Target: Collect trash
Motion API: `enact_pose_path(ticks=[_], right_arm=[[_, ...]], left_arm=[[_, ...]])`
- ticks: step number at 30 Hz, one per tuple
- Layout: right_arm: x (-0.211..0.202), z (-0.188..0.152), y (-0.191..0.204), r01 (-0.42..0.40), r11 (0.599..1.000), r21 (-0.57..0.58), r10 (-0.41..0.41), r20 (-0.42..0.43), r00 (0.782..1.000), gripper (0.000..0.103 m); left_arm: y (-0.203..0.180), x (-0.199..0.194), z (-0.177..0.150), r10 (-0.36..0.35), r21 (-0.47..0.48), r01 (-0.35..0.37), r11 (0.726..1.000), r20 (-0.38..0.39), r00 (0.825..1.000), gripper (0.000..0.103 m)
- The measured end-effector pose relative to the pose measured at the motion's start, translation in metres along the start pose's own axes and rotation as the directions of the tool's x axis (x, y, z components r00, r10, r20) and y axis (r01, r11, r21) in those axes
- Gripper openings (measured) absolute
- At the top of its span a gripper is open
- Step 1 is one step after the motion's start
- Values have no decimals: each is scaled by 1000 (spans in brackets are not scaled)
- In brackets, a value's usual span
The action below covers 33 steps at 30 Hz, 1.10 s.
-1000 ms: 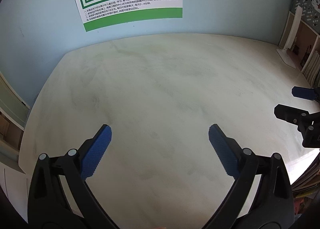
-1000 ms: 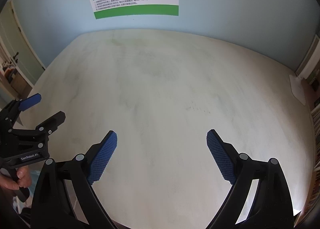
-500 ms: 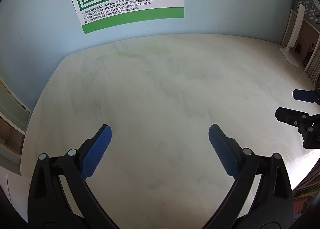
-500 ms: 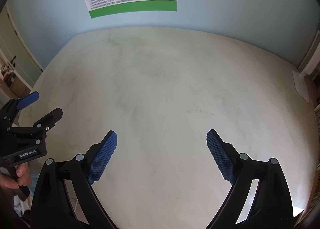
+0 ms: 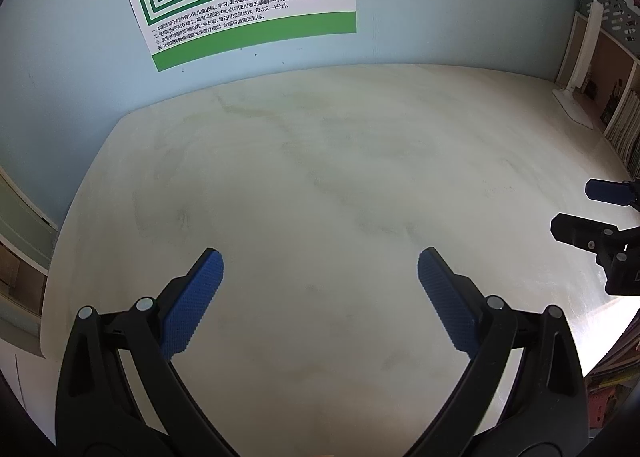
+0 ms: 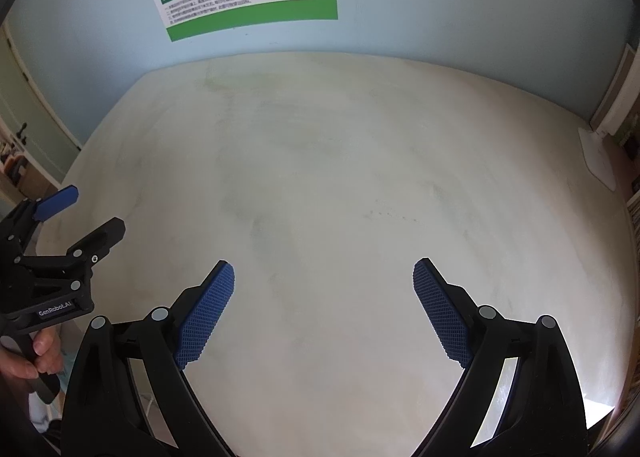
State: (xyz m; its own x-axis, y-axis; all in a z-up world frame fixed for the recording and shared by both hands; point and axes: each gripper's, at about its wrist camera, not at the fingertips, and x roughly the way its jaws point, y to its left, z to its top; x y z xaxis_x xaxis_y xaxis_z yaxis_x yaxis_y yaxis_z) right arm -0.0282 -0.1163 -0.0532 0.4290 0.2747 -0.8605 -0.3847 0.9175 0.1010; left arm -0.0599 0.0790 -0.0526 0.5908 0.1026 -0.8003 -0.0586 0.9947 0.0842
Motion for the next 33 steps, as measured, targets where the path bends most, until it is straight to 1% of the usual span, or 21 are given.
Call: enact_pose_path(ticks=[33], right_arm=[[0,-1,-6,21,1000,20,-21,-13,1000,90]], left_arm=[[-2,1,0,-19,10,19,1000,-6,1000,95]])
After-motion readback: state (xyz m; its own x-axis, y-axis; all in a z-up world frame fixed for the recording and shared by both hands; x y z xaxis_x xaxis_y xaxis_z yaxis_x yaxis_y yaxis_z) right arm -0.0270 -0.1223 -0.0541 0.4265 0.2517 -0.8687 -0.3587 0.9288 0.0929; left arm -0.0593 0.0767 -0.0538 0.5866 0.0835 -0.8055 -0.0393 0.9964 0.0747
